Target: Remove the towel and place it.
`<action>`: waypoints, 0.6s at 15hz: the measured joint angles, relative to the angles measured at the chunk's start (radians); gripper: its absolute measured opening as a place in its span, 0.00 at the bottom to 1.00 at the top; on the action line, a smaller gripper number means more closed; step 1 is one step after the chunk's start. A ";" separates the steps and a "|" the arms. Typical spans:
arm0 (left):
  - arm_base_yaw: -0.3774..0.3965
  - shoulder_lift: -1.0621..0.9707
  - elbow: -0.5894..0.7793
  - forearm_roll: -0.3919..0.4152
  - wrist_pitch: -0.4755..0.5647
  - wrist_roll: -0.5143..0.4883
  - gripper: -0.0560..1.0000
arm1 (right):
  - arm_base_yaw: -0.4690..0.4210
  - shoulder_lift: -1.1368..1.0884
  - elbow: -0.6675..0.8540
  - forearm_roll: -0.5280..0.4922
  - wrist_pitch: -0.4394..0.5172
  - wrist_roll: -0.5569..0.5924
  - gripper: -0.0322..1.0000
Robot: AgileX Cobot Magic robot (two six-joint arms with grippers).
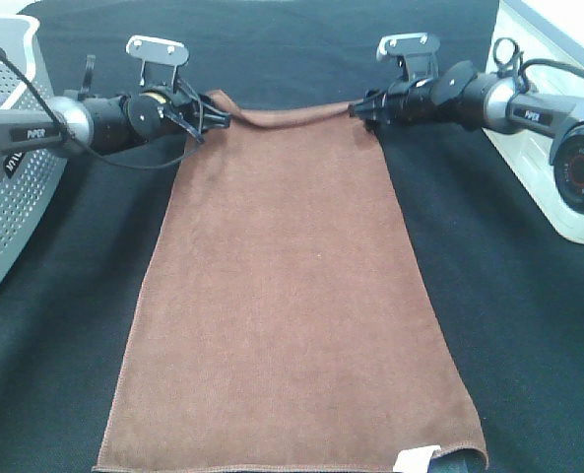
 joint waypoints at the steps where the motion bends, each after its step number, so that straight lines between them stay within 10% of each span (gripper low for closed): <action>1: 0.000 0.005 0.000 -0.003 0.000 -0.004 0.65 | 0.000 0.004 0.000 0.004 0.017 0.000 0.61; 9: 0.011 0.007 -0.057 -0.003 -0.083 -0.012 0.67 | 0.000 0.004 0.000 0.083 -0.033 0.000 0.62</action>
